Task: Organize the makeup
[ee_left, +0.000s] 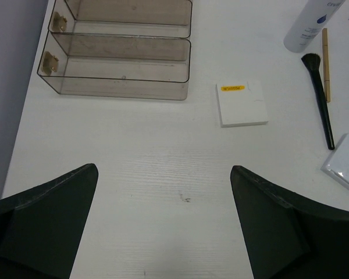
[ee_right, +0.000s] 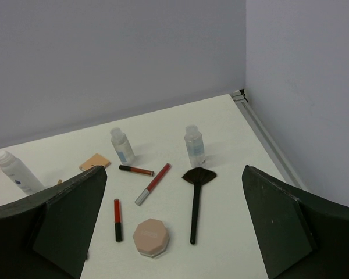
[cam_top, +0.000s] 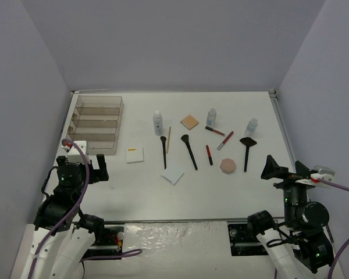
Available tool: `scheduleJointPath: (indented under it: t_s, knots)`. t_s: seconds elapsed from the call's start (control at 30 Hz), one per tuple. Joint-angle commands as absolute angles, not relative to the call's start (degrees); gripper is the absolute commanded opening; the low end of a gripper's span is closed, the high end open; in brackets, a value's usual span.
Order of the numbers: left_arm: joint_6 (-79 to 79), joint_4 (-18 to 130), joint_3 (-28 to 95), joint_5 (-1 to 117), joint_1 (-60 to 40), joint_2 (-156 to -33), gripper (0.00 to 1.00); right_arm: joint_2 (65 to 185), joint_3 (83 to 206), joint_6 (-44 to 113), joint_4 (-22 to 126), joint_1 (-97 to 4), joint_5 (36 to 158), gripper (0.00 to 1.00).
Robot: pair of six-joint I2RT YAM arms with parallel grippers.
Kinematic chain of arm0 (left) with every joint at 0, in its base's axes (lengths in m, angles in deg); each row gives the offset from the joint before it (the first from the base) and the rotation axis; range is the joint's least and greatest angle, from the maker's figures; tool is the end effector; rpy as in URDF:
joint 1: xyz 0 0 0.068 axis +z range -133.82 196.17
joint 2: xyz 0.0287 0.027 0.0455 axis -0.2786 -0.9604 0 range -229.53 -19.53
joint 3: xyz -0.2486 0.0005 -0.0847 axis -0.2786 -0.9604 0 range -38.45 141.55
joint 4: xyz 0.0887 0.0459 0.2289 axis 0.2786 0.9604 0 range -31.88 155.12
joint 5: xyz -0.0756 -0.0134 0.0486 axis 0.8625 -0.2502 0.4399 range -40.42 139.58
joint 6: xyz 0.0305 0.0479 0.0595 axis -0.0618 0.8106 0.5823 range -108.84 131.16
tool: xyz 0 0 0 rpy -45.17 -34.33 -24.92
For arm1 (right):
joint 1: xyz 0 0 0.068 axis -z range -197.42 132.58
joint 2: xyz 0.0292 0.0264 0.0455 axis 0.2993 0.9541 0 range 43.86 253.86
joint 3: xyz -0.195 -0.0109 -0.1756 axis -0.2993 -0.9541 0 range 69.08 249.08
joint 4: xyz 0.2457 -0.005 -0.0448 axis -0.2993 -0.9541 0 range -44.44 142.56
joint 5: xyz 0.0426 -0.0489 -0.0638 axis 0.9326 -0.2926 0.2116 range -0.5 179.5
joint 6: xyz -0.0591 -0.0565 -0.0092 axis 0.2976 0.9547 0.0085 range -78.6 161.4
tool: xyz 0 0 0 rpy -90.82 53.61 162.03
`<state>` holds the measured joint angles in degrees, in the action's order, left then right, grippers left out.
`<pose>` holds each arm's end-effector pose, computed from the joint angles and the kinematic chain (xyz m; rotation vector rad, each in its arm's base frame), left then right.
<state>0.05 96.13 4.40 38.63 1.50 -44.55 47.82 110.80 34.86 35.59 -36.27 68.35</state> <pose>0.1279 -0.0194 0.2992 -0.0685 1.9169 -0.1191 0.0517 -0.0096 0.3709 0.1928 1.2199 0.1626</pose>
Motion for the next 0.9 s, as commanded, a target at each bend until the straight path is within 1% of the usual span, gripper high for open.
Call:
scheduleJointPath:
  t_s: [0.0, 0.13, 0.53, 0.87]
  knots:
    - [0.44, 89.91, 5.55, 39.83, 1.23, -42.51, 0.97, 46.66, 109.94, 33.68, 40.26, -36.74, 66.88, 1.00]
    - [0.28, 88.79, 4.18, 40.12, 1.23, -40.43, 0.97, 46.97, 109.76, 33.88, 40.26, -36.74, 66.70, 1.00]
    - [0.79, 86.88, 3.55, 41.37, 1.23, -41.24, 0.97, 47.18, 109.25, 34.11, 40.43, -36.74, 66.46, 1.00]
    - [0.79, 82.07, 6.81, 45.09, 1.23, -48.17, 0.97, 47.15, 108.85, 34.11, 40.78, -36.67, 67.35, 1.00]
